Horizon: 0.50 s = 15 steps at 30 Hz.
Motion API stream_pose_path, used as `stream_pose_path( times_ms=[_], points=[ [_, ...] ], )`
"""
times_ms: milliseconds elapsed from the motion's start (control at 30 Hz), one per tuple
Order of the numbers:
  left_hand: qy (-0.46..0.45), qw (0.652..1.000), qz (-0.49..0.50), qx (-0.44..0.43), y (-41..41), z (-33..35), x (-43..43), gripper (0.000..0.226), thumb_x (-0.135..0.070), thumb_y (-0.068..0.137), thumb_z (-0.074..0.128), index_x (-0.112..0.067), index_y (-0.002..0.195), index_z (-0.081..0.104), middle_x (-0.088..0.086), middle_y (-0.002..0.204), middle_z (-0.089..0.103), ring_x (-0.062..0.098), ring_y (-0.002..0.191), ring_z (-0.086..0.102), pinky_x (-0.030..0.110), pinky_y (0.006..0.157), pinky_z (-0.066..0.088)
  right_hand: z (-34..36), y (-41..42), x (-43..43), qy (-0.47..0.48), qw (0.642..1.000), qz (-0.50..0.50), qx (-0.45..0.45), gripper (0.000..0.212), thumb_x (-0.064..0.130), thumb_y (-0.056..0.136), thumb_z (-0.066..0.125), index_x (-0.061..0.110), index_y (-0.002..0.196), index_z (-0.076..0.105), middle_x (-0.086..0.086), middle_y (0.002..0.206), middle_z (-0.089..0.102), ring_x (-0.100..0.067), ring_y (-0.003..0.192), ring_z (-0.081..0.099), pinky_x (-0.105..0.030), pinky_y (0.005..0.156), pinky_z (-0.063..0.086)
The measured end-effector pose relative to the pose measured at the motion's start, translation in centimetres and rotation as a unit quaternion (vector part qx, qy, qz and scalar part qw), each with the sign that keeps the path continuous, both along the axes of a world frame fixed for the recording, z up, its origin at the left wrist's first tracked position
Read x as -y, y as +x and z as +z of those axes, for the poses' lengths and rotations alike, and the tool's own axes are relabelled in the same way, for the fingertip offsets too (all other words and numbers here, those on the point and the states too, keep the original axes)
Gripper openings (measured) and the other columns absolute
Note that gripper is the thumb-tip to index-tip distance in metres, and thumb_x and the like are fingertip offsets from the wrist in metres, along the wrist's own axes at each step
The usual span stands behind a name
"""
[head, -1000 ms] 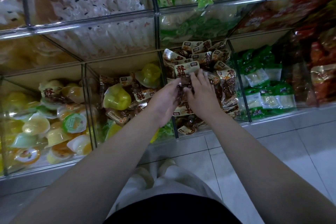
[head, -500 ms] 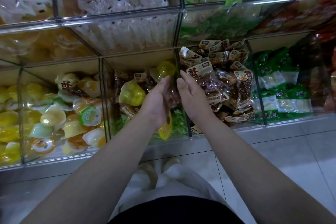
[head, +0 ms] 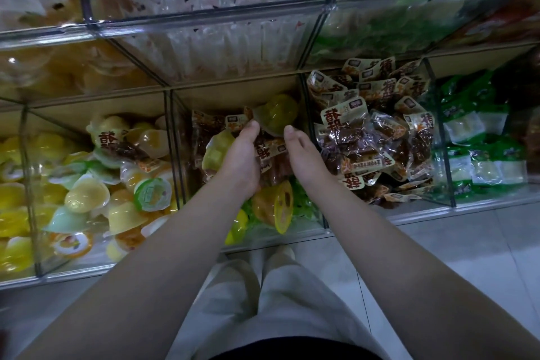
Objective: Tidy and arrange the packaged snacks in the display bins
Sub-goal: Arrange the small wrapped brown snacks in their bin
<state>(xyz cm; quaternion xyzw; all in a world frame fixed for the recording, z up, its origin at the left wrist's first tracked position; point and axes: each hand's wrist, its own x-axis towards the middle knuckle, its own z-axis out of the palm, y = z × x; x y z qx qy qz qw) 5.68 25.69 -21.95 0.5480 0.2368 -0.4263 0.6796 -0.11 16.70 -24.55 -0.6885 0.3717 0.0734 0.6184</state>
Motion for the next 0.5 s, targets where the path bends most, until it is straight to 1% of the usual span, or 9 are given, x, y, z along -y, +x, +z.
stream_pose_path(
  times_ms=[67, 167, 200, 233, 267, 333, 367, 433, 500],
  points=[
    [0.004, 1.000, 0.003, -0.010, 0.4, -0.3, 0.0, 0.042, -0.046, 0.102, 0.033, -0.018, 0.108, 0.064, 0.006, 0.098, 0.070, 0.018, 0.081, 0.067, 0.035, 0.072, 0.052, -0.4, 0.6, 0.1, 0.001, 1.000, 0.000, -0.020, 0.055, 0.054, 0.101, 0.031, 0.019, 0.141, 0.043, -0.003, 0.134, 0.051, -0.022, 0.129, 0.045, -0.031, 0.098, 0.035],
    [0.006, 1.000, -0.008, -0.011, 0.9, -0.1, 0.1, 0.044, -0.040, 0.103, 0.033, -0.013, 0.125, 0.060, 0.009, 0.108, 0.069, 0.022, 0.089, 0.068, 0.035, 0.073, 0.053, -1.0, 1.2, 0.2, 0.009, 0.999, 0.003, -0.048, 0.058, 0.054, 0.101, 0.030, 0.018, 0.145, 0.040, -0.006, 0.142, 0.048, -0.023, 0.132, 0.042, -0.027, 0.094, 0.030],
    [0.008, 1.000, -0.009, -0.009, 1.1, -0.1, 0.2, 0.044, -0.036, 0.103, 0.033, -0.010, 0.129, 0.058, 0.012, 0.115, 0.068, 0.025, 0.095, 0.068, 0.036, 0.078, 0.054, -1.2, 1.4, 0.2, 0.010, 0.999, 0.000, -0.053, 0.058, 0.053, 0.101, 0.030, 0.017, 0.145, 0.040, -0.006, 0.144, 0.047, -0.024, 0.133, 0.042, -0.027, 0.093, 0.029],
    [0.012, 1.000, -0.009, -0.006, 1.3, -0.1, 0.2, 0.043, -0.033, 0.104, 0.033, -0.008, 0.127, 0.058, 0.013, 0.117, 0.067, 0.025, 0.096, 0.069, 0.036, 0.083, 0.054, -1.4, 1.5, 0.3, 0.012, 0.998, -0.003, -0.057, 0.058, 0.053, 0.101, 0.030, 0.016, 0.145, 0.040, -0.006, 0.145, 0.046, -0.024, 0.134, 0.041, -0.027, 0.092, 0.029],
    [0.014, 1.000, -0.011, -0.008, 1.4, -0.1, 0.2, 0.040, -0.031, 0.104, 0.034, -0.008, 0.120, 0.062, 0.012, 0.114, 0.068, 0.022, 0.088, 0.071, 0.034, 0.082, 0.055, -1.6, 1.6, 0.3, 0.018, 0.998, -0.007, -0.059, 0.058, 0.053, 0.101, 0.031, 0.016, 0.145, 0.041, -0.006, 0.144, 0.047, -0.024, 0.134, 0.042, -0.027, 0.093, 0.029],
    [0.005, 1.000, -0.015, -0.013, 1.5, 0.2, 0.3, 0.035, -0.028, 0.105, 0.033, -0.011, 0.107, 0.064, 0.007, 0.105, 0.069, 0.012, 0.068, 0.069, 0.025, 0.060, 0.055, -1.9, 1.8, 0.3, 0.033, 0.998, -0.016, -0.060, 0.059, 0.055, 0.100, 0.033, 0.017, 0.144, 0.042, -0.006, 0.143, 0.048, -0.025, 0.133, 0.044, -0.029, 0.099, 0.032],
    [-0.001, 1.000, -0.011, -0.015, 1.5, 0.4, 0.4, 0.035, -0.026, 0.105, 0.031, -0.010, 0.112, 0.062, 0.005, 0.106, 0.067, 0.009, 0.068, 0.066, 0.020, 0.052, 0.052, -2.0, 1.9, 0.3, 0.040, 0.997, -0.021, -0.058, 0.060, 0.057, 0.099, 0.034, 0.017, 0.143, 0.044, -0.006, 0.142, 0.050, -0.025, 0.131, 0.046, -0.032, 0.106, 0.034],
    [-0.012, 1.000, -0.008, -0.014, 1.5, 0.6, 0.4, 0.038, -0.021, 0.106, 0.027, -0.006, 0.130, 0.053, 0.003, 0.106, 0.063, 0.006, 0.082, 0.060, 0.014, 0.049, 0.047, -2.1, 2.0, 0.2, 0.052, 0.997, -0.026, -0.049, 0.064, 0.062, 0.096, 0.036, 0.019, 0.141, 0.046, -0.006, 0.139, 0.053, -0.025, 0.128, 0.049, -0.044, 0.110, 0.037],
    [-0.016, 1.000, 0.002, -0.017, 1.6, 0.9, 0.3, 0.042, -0.024, 0.106, 0.030, 0.000, 0.133, 0.052, 0.008, 0.107, 0.067, 0.013, 0.089, 0.063, 0.021, 0.057, 0.053, -2.1, 2.0, 0.0, 0.067, 0.996, -0.041, -0.042, 0.073, 0.069, 0.088, 0.038, 0.020, 0.141, 0.046, -0.005, 0.139, 0.053, -0.024, 0.126, 0.050, -0.049, 0.109, 0.038]
  ],
)
